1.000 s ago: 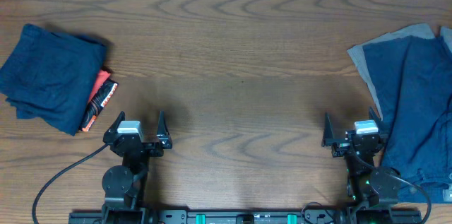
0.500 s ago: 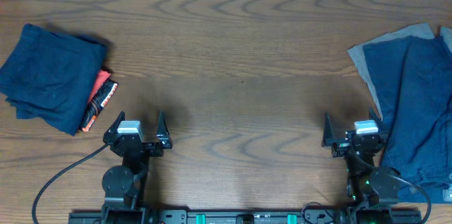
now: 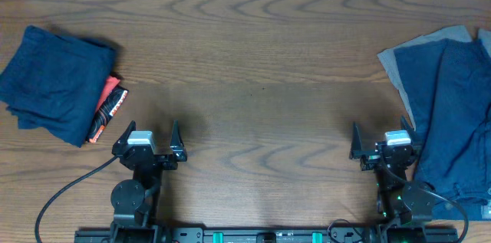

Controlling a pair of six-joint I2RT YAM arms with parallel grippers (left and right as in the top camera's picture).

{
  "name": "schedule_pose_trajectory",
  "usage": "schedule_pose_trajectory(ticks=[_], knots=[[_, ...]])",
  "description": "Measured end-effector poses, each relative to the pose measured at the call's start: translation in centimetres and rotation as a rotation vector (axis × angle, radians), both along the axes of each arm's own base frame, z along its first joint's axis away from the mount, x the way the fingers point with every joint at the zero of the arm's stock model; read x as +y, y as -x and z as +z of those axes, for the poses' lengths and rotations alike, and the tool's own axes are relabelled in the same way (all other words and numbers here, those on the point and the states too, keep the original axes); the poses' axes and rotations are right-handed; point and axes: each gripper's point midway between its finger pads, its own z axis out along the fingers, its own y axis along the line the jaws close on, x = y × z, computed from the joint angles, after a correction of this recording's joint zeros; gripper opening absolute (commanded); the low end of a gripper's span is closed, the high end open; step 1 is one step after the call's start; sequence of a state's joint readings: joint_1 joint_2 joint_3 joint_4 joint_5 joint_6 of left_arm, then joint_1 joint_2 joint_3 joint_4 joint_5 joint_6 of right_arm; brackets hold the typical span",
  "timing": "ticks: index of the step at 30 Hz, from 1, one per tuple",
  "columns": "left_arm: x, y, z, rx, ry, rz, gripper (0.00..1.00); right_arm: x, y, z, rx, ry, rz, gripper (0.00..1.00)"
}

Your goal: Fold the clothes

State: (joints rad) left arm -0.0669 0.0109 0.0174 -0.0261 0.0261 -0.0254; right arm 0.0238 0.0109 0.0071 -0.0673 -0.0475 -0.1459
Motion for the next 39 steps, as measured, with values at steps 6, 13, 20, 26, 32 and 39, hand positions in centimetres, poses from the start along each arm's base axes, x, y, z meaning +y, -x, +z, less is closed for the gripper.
schedule_pose_trajectory(ticks=[6,13,20,26,32,39], knots=[[0.00,0.00,0.00,0.000,0.000,0.000,0.98,0.00,0.00,0.00,0.000,0.000,0.000,0.99],[0.00,-0.03,-0.17,0.008,-0.001,0.000,0.98,0.00,0.00,0.00,0.000,0.000,0.000,0.99],[0.00,-0.04,-0.23,0.010,-0.001,0.000,0.98,0.00,0.00,0.00,0.000,0.000,0.000,0.99],[0.00,-0.04,-0.24,0.011,-0.001,0.000,0.98,0.00,0.00,0.00,0.000,0.000,0.000,0.99],[0.00,-0.04,-0.23,0.010,-0.001,0.000,0.98,0.01,0.00,0.00,0.000,-0.001,0.000,0.99],[0.00,-0.04,-0.24,0.011,-0.001,0.000,0.98,0.09,-0.04,-0.28,0.021,-0.113,-0.004,0.99]])
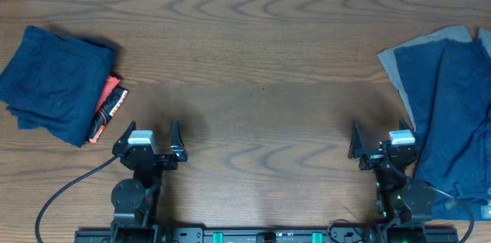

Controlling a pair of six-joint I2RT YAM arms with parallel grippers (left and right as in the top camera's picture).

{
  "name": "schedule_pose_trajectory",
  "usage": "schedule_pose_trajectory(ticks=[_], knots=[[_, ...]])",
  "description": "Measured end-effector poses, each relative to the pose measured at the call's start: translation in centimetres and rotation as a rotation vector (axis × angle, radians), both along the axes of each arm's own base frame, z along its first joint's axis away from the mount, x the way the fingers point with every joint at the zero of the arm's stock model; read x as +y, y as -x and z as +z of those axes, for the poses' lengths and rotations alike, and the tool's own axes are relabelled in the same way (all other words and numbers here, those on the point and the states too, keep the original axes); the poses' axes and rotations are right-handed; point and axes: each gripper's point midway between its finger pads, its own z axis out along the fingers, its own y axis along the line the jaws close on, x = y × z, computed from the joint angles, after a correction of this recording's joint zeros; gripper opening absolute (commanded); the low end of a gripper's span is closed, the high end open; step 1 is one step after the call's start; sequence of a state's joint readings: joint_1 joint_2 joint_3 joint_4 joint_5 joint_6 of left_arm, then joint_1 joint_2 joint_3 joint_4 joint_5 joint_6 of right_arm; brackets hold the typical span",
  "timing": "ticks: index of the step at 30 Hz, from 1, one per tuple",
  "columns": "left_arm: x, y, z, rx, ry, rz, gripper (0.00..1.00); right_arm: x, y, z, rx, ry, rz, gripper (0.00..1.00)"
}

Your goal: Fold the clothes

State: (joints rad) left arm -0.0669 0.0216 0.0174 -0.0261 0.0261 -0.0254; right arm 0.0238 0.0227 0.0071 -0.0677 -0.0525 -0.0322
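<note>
A folded navy garment (54,82) lies at the far left, and a red-orange garment (107,109) pokes out from under its right edge. At the far right, unfolded navy clothes (453,120) lie spread over a grey garment (403,55). My left gripper (152,128) stands open near the front edge, just right of the folded stack, with nothing between its fingers. On the other side, my right gripper (381,132) is also open and holds nothing. Its right finger is close to the left edge of the unfolded pile.
The brown wooden table (253,59) runs between the two heaps. A black cable (65,189) loops off the left arm's base at the front. The unfolded pile runs off the right edge of the view.
My right gripper has shifted a few pixels to the right, toward the unfolded pile. The left gripper and all the clothes are where they were.
</note>
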Motion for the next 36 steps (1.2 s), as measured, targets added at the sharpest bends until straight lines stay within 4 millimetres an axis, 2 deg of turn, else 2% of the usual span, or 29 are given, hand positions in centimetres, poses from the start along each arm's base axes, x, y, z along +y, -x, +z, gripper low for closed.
schedule_pose_trajectory(ticks=[5,8,13,17,21,24,29,31,33,36], knots=[[0.0,0.0,0.0,0.001,0.018,0.002,0.98,-0.7,0.0,-2.3,0.132,-0.072,-0.050,0.99],[0.0,0.0,0.0,0.003,0.079,0.008,0.98,-1.7,0.7,-3.8,0.273,-0.075,-0.117,0.99],[-0.8,0.3,-0.7,0.069,0.168,-0.023,0.98,-3.3,1.7,-3.9,0.458,-0.066,-0.228,0.99],[-1.6,1.4,-3.9,0.280,0.220,-0.043,0.98,-4.5,2.6,-5.1,0.652,-0.056,-0.323,0.99],[-2.3,3.3,-7.8,0.525,0.250,-0.051,0.98,-5.4,3.7,-7.8,0.853,-0.023,-0.394,0.99],[-2.6,4.6,-9.1,0.667,0.263,-0.047,0.98,-6.1,4.5,-10.2,0.987,-0.008,-0.439,0.99],[-2.9,5.1,-7.8,0.803,0.275,-0.037,0.98,-6.5,4.9,-12.5,1.096,-0.018,-0.464,0.98],[-2.9,5.1,-7.2,0.847,0.275,-0.032,0.98,-6.4,5.0,-12.9,1.119,-0.022,-0.457,0.85],[-2.9,4.9,-6.9,0.882,0.274,-0.027,0.98,-6.5,5.7,-13.0,1.144,-0.027,-0.480,0.87],[-3.0,4.6,-6.6,0.911,0.274,-0.022,0.98,-8.2,7.8,-13.0,1.185,-0.030,-0.631,0.92]])
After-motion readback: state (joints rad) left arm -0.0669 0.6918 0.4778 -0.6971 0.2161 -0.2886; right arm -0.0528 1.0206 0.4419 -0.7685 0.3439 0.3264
